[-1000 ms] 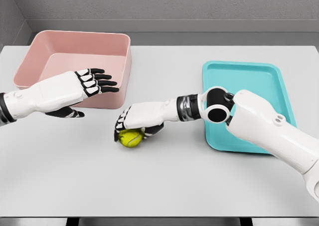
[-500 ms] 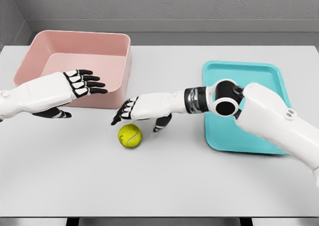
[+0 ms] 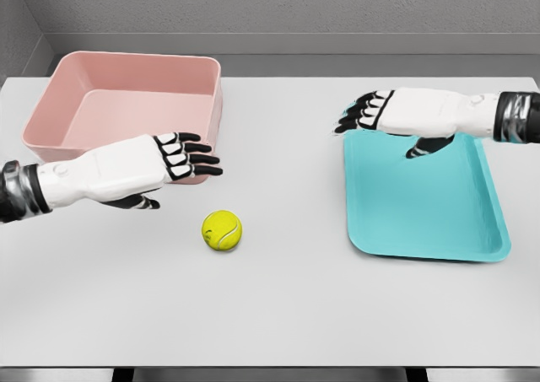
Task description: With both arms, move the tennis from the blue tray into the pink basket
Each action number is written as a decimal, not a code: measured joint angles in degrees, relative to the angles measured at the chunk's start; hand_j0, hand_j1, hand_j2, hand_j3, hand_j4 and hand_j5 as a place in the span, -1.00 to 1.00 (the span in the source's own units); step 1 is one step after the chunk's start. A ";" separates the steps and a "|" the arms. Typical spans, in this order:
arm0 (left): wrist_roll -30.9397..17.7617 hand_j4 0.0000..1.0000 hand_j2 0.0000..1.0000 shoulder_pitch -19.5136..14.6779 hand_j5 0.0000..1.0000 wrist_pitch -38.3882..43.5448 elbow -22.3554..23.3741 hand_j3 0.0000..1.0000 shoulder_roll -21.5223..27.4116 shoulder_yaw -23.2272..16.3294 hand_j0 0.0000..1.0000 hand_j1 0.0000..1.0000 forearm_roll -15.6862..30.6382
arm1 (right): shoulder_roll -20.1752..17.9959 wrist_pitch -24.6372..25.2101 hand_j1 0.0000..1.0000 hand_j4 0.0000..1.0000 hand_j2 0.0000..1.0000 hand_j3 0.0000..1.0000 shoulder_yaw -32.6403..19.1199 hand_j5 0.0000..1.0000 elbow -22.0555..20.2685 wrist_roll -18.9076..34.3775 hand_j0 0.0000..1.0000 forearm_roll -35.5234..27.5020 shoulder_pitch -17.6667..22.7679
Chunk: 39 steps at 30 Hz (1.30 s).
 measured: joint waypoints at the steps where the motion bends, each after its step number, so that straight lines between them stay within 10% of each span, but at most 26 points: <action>1: 0.00 1.00 1.00 0.00 1.00 0.00 0.00 1.00 -0.81 -0.92 1.00 1.00 -0.38 | -1.25 -0.01 1.00 1.00 1.00 1.00 -0.32 1.00 0.01 -0.88 1.00 -0.01 0.53; 24: -13.55 1.00 1.00 -5.36 1.00 -0.06 0.00 1.00 -4.89 -5.67 1.00 1.00 -5.14 | -4.41 -0.03 1.00 1.00 1.00 1.00 -3.66 1.00 4.34 -3.16 1.00 -0.13 2.81; 39: -13.41 1.00 1.00 -4.83 1.00 -0.06 0.19 1.00 -4.91 -8.23 1.00 1.00 2.61 | -4.26 -0.03 1.00 1.00 1.00 1.00 -3.73 1.00 4.40 -3.09 1.00 -0.14 2.90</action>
